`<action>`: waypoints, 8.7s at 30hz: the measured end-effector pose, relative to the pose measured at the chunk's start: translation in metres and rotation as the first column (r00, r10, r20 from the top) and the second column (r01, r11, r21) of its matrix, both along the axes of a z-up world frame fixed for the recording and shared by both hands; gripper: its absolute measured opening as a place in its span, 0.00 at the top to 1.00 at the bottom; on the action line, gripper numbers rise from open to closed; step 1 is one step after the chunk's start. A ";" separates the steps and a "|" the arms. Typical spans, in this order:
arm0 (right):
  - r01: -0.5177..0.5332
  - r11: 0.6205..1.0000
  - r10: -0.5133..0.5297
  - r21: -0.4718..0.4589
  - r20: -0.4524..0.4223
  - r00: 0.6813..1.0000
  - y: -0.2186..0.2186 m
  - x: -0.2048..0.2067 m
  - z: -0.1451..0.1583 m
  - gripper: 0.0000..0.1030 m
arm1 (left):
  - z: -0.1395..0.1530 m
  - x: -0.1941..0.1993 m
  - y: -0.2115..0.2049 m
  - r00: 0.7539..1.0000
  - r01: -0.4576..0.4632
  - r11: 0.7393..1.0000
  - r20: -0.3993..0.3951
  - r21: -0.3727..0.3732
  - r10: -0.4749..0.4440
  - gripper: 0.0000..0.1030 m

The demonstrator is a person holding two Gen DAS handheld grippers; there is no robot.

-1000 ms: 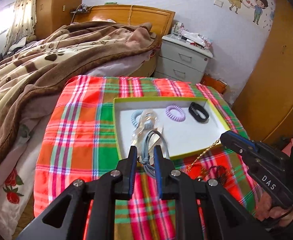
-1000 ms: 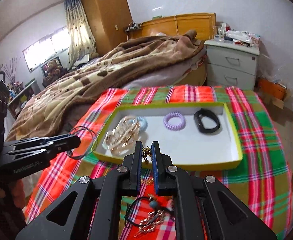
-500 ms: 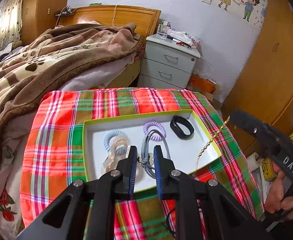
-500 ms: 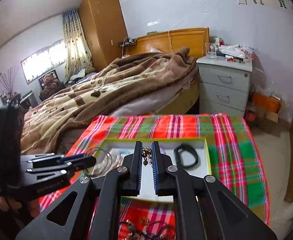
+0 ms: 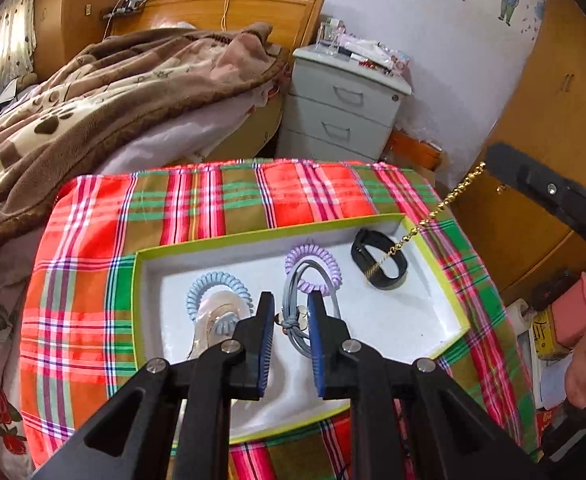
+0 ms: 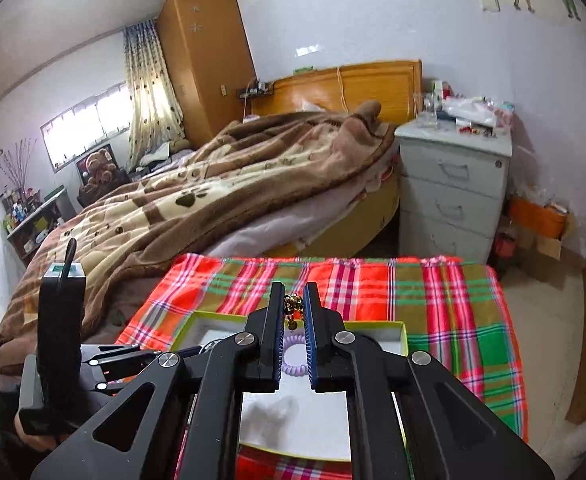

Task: Organize jewelry
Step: 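Carry the grey cord and gold chain into the yellow box and open both tools, then reach the left tool to the black hair tie while the right tool reaches the gold ring, then grasp the black hair tie with teal bead with the left tool while the right tool grasps the gold ring, then carry the hair tie and ring into the yellow box and open both tools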

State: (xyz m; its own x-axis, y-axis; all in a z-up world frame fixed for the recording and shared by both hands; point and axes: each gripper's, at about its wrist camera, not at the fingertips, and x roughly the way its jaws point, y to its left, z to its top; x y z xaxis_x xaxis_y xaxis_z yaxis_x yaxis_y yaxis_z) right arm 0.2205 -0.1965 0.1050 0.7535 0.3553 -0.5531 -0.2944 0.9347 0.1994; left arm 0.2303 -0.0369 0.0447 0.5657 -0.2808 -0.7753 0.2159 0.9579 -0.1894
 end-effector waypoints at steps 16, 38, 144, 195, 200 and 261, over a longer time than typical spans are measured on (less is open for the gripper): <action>-0.063 0.998 0.066 0.019 -0.165 0.984 -0.004 0.036 -0.069 0.91 | -0.035 0.022 -0.013 0.998 0.015 0.998 -0.066 0.057 -0.011 0.83; -0.082 0.995 0.065 -0.056 -0.260 0.963 -0.004 0.036 -0.112 0.91 | -0.047 0.032 -0.024 0.995 0.023 0.997 -0.094 0.078 -0.016 0.80; 0.010 0.967 -0.075 -0.253 -0.248 0.966 -0.041 -0.121 -0.135 0.78 | -0.040 -0.110 0.032 0.999 -0.009 0.999 -0.038 0.032 0.011 0.98; 0.088 0.987 -0.113 -0.131 -0.201 0.973 -0.057 -0.122 -0.115 0.78 | -0.061 -0.102 0.018 0.997 0.066 0.979 -0.048 0.193 -0.058 0.84; 0.087 0.987 -0.111 -0.132 -0.186 0.976 -0.057 -0.119 -0.107 0.78 | -0.044 -0.109 0.020 0.998 0.068 0.983 -0.012 0.168 -0.066 0.84; -0.063 0.961 -0.013 -0.268 -0.273 0.962 -0.015 0.021 -0.127 0.78 | -0.053 -0.002 -0.035 0.993 0.089 0.994 -0.089 0.061 -0.083 0.79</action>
